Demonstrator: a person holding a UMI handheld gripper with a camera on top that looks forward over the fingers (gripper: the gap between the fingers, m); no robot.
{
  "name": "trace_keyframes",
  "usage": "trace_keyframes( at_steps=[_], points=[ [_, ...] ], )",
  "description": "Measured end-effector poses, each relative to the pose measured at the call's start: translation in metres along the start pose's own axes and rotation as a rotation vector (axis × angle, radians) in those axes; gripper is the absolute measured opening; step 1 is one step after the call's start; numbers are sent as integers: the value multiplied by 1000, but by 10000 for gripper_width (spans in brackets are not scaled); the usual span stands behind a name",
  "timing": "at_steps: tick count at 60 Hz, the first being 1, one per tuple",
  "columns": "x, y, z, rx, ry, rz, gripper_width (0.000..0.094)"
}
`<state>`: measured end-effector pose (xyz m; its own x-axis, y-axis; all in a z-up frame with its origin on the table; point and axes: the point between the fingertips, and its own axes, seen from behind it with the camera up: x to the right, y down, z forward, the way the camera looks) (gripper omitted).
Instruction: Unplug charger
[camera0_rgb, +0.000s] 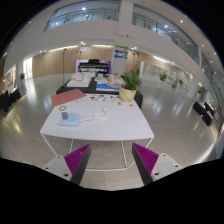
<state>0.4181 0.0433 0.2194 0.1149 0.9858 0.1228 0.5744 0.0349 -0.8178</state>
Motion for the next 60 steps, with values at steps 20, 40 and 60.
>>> trace_keyframes(
  at_steps=[20, 40, 60],
  points=[
    [-152, -6, 43, 23, -191, -83, 856],
    [-283, -22, 138, 99, -252, -63, 853],
    [-322, -64, 296, 197, -175, -6, 851]
  ],
)
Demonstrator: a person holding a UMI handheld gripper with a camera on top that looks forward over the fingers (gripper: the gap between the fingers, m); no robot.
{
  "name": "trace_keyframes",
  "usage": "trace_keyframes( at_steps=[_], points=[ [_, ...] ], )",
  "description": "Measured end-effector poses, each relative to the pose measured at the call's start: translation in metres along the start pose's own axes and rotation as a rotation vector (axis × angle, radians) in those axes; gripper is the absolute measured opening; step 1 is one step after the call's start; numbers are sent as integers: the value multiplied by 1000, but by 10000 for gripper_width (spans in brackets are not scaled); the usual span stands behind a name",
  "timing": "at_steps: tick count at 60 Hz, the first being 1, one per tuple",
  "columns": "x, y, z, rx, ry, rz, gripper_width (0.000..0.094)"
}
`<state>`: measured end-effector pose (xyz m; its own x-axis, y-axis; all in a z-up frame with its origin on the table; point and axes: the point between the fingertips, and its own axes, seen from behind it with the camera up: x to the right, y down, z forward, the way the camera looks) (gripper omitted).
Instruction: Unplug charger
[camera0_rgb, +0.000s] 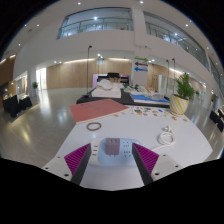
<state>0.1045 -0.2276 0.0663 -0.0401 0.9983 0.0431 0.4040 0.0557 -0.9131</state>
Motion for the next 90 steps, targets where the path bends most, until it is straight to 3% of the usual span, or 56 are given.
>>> trace_keyframes(
  at_steps=[18, 23, 30, 33, 35, 39, 46, 53, 59, 64, 79, 85, 90],
  points=[
    [-5, 4, 68, 25, 2, -44, 843],
    [2, 6, 75, 16, 34, -43, 297],
    [3, 3, 76, 13, 48, -28, 183],
    [5, -1, 75, 5, 37, 19, 182],
    [7, -16, 70, 45, 31, 42, 182],
    [18, -66, 53, 147, 46, 4, 181],
    [45, -140, 18, 203, 38, 39, 181],
    [113, -163, -8, 173, 107, 55, 180],
    [174, -138, -13, 90, 178, 39, 181],
    [215, -84, -7, -25, 207, 31, 182],
    [261, 45, 43, -276, 215, 4, 214],
    [258, 59, 55, -306, 168, -8, 321],
    [260, 54, 52, -311, 164, -14, 717]
  ],
)
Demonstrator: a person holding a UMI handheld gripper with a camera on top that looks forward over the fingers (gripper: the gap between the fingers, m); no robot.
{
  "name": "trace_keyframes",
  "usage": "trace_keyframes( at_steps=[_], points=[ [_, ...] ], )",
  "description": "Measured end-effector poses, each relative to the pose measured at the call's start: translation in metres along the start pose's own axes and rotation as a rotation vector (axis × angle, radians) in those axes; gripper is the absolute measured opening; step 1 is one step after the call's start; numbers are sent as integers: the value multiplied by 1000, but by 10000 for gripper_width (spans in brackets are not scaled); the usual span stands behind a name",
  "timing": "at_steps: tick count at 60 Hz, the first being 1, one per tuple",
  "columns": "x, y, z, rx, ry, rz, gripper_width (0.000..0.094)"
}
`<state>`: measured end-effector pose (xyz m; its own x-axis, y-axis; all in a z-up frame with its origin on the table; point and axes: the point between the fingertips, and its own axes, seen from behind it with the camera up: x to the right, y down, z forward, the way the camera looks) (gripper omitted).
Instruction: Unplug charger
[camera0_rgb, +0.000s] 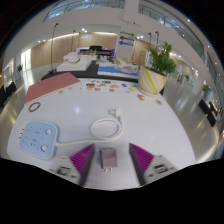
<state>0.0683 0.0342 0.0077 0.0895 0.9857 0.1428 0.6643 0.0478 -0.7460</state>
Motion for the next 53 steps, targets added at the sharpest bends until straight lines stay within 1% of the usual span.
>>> trace_keyframes(
  at_steps=[2, 4, 8, 11, 20, 24, 30, 34, 40, 50, 53],
  points=[
    [4, -9, -8, 21, 10, -8, 876],
    [7, -20, -21, 46, 13, -8, 835],
    [9, -38, -57, 87, -2, 0, 850],
    [12, -45, -101, 100, -20, 14, 850],
    [18, -25, -236, 35, -41, 27, 849],
    [21, -10, -295, 25, -54, 33, 850],
    [28, 20, -349, 9, -42, 35, 849],
    [30, 38, -373, 1, -57, 32, 850],
    [28, 64, -391, -25, -108, 44, 852],
    [52, 74, -396, -4, -71, 10, 861],
    [53, 79, -400, -11, -82, 12, 860]
  ],
)
